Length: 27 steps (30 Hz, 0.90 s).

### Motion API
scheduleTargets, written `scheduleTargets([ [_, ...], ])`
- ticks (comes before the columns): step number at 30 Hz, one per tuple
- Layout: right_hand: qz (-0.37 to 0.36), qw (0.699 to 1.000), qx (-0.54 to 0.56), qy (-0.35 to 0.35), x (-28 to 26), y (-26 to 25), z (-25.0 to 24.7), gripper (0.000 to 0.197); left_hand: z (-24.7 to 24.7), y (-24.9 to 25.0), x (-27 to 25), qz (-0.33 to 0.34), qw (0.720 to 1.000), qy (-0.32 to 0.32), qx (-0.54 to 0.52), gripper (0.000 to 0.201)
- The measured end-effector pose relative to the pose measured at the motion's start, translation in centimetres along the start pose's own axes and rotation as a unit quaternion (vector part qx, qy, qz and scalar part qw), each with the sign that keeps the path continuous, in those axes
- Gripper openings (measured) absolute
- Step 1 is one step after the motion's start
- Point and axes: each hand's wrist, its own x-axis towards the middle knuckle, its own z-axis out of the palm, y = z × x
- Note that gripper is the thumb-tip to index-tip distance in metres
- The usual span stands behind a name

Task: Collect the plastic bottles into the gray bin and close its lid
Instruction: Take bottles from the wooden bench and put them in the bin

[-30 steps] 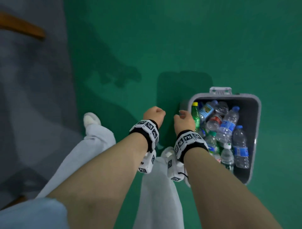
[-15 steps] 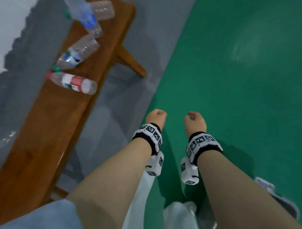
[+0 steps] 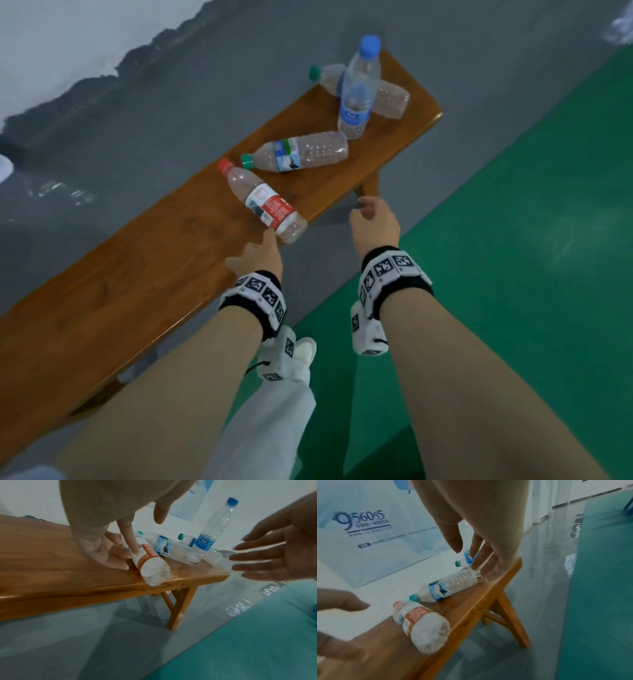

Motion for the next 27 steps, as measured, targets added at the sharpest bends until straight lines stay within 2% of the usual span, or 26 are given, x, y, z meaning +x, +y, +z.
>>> scheduleTargets([
  [3,-0.055,0.998,-0.023,-0.012,3.3,-3.5,3.6,0.035,-1.4,0.4,3.2,-0.101,0.993,-0.019,-0.057,0.051],
  [4,-0.079,0.996,-0.046,-0.015,4.4,-4.5,4.9,0.036,-1.5,0.7,4.4,-0.153,0.981,-0.015,-0.117,0.064],
  [6,-0.122,0.986,-0.116,-0.012,6.0,-5.6,6.8,0.042,-1.6,1.2,6.0,-0.198,0.961,-0.011,-0.195,0.09],
  [9,-0.17,0.955,-0.244,-0.008,8.0,-5.9,9.2,0.063,-1.2,1.7,8.3,-0.19,0.957,-0.022,-0.218,0.105],
  [12,-0.202,0.914,-0.352,-0.007,10.2,-5.6,11.0,0.077,-1.0,2.5,10.2,-0.19,0.959,-0.03,-0.208,0.105],
  [15,-0.217,0.884,-0.412,-0.035,12.3,-5.6,11.8,0.086,-0.9,3.2,11.7,-0.176,0.965,-0.043,-0.191,0.105],
  [17,-0.215,0.88,-0.419,-0.052,13.3,-5.6,12.2,0.088,-0.4,3.2,12.6,-0.158,0.97,-0.048,-0.177,0.104],
  [20,-0.215,0.877,-0.427,-0.036,13.3,-4.4,12.6,0.082,0.9,2.8,13.5,-0.144,0.965,-0.051,-0.211,0.1],
  [22,-0.195,0.894,-0.401,-0.043,12.6,-3.0,12.8,0.075,1.7,2.5,13.6,-0.142,0.956,-0.048,-0.254,0.101],
  [25,-0.172,0.917,-0.358,-0.04,11.6,-1.3,12.6,0.071,2.9,2.2,13.1,-0.14,0.934,-0.02,-0.329,0.119],
  [27,-0.166,0.922,-0.347,-0.041,10.8,-0.6,12.4,0.071,3.6,1.9,12.6,-0.127,0.93,-0.01,-0.345,0.112],
])
